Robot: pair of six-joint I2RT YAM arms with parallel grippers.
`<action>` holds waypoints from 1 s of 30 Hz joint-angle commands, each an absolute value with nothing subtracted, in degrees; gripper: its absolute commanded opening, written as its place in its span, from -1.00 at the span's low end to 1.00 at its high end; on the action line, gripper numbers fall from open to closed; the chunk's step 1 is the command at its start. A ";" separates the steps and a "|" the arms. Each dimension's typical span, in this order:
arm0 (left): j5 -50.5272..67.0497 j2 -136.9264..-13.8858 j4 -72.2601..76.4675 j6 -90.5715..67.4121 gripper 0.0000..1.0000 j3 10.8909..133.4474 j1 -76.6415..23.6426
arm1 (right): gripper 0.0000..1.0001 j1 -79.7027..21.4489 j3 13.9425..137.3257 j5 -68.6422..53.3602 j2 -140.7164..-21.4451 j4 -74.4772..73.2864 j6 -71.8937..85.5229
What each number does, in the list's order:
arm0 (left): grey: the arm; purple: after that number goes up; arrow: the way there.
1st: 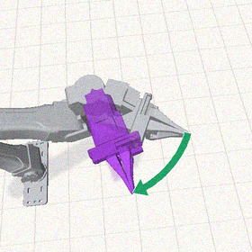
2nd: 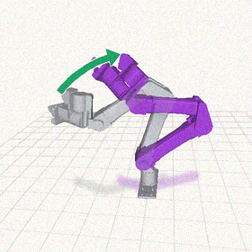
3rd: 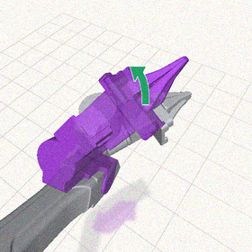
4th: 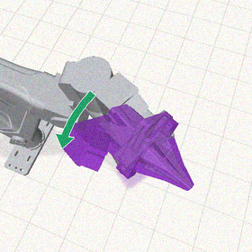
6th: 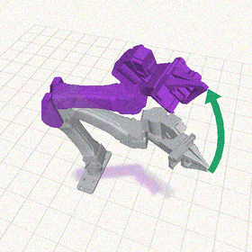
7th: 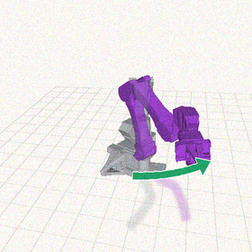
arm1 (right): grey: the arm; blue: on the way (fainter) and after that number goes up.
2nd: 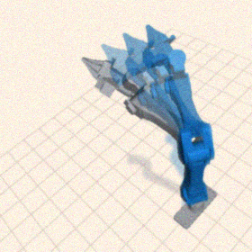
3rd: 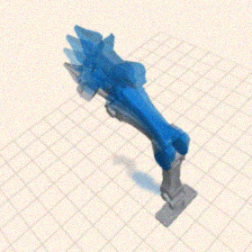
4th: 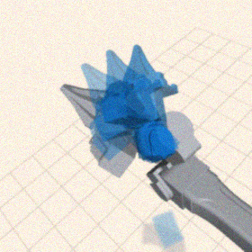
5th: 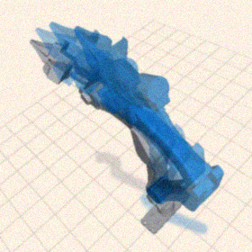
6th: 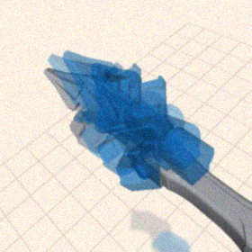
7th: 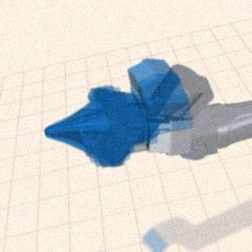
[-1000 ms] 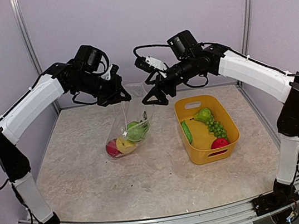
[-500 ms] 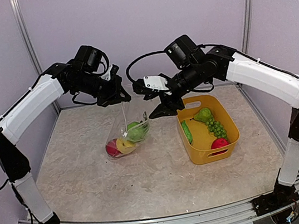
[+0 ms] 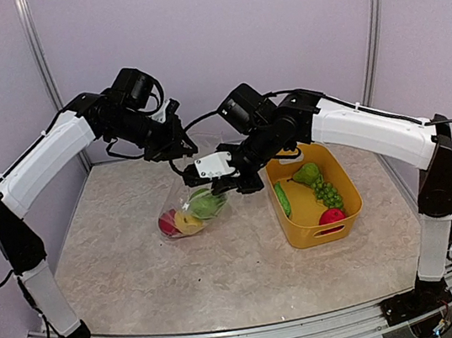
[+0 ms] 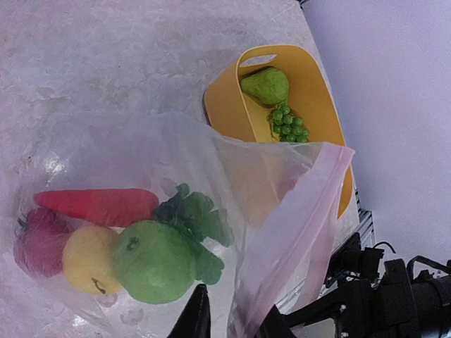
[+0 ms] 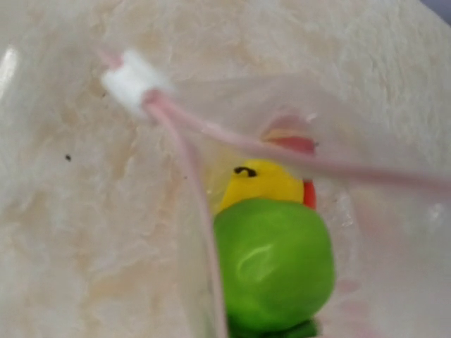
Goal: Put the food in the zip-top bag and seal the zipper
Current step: Pass from the left arm to the right, then pass from the right arm to the left
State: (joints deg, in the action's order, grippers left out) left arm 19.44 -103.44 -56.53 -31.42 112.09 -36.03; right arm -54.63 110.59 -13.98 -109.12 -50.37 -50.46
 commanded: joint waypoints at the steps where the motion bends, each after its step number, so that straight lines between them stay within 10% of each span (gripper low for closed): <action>1: 18.29 -102.04 -60.13 -30.70 -0.57 114.17 -35.94 | -0.98 -55.10 114.77 -14.17 -108.99 -50.79 -49.50; 8: 18.46 -102.34 -63.16 -30.72 -0.42 114.62 -36.06 | -1.00 -55.24 114.35 -15.01 -107.39 -48.00 -48.39; 13: 16.59 -103.75 -64.52 -30.18 -0.76 117.16 -36.12 | -0.95 -55.28 114.08 -15.01 -107.62 -48.35 -47.45; 21: 14.14 -103.02 -63.24 -29.29 -1.00 118.55 -35.48 | -0.10 -54.24 115.62 -17.32 -101.59 -50.30 -42.23; 30: 14.27 -102.60 -62.25 -28.83 -1.00 116.39 -34.76 | -0.04 -37.65 105.81 -26.39 -93.10 -52.93 -36.77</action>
State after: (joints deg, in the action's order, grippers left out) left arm 14.90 -103.35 -63.07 -29.89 117.27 -35.27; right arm -45.12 112.05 -21.91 -95.85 -50.17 -40.60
